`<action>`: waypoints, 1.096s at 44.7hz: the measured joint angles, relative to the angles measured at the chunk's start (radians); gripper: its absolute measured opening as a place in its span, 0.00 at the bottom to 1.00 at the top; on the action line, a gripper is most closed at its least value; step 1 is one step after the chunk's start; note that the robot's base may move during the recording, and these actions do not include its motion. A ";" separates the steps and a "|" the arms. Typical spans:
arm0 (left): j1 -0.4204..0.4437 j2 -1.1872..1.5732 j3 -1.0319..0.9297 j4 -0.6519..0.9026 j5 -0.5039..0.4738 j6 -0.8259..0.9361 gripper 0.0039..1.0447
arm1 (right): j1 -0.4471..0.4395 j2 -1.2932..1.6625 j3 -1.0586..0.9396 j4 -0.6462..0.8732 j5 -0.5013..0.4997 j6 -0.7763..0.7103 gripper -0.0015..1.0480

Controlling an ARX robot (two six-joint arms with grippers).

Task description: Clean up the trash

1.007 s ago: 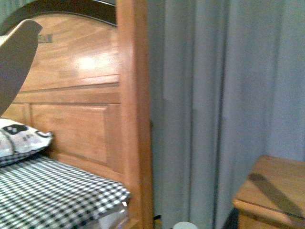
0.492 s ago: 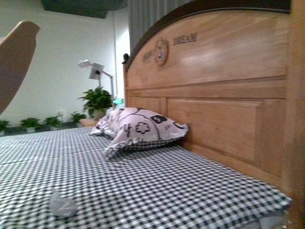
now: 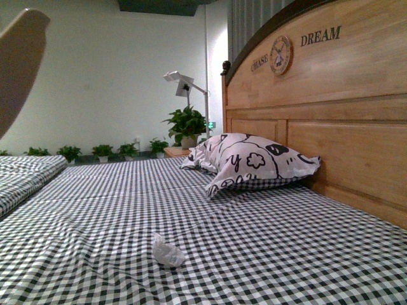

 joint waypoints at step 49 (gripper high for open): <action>0.126 1.218 0.784 -0.478 0.232 0.552 0.25 | -0.001 -0.003 0.000 0.000 -0.002 0.000 0.19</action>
